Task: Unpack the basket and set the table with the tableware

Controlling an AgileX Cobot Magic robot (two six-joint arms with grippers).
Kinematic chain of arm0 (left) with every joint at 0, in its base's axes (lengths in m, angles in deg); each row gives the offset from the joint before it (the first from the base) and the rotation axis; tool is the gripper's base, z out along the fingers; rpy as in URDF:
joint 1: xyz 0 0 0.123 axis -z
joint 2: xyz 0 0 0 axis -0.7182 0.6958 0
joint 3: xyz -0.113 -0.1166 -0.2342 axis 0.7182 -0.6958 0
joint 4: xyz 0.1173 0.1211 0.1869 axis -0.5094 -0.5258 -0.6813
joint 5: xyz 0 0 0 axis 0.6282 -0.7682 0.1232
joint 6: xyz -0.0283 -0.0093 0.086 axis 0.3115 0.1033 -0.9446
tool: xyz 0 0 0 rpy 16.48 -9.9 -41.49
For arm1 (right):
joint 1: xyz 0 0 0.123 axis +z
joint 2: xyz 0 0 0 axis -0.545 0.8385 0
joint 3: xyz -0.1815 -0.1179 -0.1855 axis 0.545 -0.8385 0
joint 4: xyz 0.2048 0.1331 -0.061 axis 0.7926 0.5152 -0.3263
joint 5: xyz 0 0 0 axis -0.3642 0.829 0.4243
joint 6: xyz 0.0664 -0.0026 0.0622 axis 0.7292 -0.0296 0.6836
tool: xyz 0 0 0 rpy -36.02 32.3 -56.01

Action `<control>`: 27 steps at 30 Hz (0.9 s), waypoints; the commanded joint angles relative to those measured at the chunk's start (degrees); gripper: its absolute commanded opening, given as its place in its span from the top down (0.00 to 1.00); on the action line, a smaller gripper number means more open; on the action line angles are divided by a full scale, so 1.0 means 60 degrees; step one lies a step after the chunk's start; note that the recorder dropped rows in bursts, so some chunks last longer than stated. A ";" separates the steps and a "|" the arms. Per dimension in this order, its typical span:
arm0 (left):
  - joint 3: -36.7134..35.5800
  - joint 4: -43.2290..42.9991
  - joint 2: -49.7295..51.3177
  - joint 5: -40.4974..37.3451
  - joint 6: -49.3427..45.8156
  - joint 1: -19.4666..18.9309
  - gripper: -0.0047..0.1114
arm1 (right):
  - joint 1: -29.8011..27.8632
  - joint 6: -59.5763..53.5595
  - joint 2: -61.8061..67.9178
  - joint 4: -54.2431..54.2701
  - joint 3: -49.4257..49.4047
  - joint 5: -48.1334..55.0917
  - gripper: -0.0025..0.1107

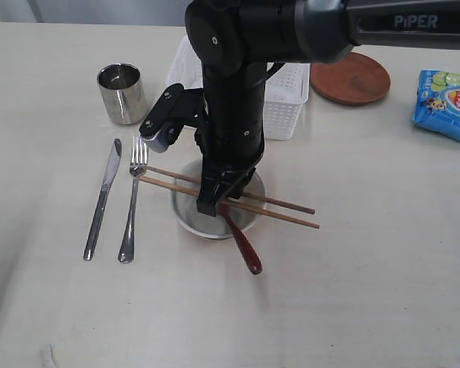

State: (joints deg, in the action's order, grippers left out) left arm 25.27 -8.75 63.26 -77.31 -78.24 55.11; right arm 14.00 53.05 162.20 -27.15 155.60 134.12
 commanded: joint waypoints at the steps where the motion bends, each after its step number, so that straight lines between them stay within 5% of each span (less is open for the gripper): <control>1: -0.0027 0.0029 -0.0034 0.0101 -0.0003 0.0010 0.96 | -0.0040 -0.0052 -0.0043 -0.0044 0.0005 -0.0027 0.74; 15: -0.0027 0.0029 -0.0034 0.0101 -0.0003 0.0010 0.96 | -0.0086 0.0199 -0.0797 -0.1159 0.0005 -0.0554 0.73; 27: -0.0027 0.0029 -0.0034 0.0101 -0.0003 0.0010 0.96 | -0.1592 0.1062 -0.0564 -0.1979 0.0005 -0.2179 0.73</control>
State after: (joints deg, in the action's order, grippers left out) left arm 25.27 -8.75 63.26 -77.31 -78.24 55.11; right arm 5.58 58.94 159.01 -38.53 155.60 122.26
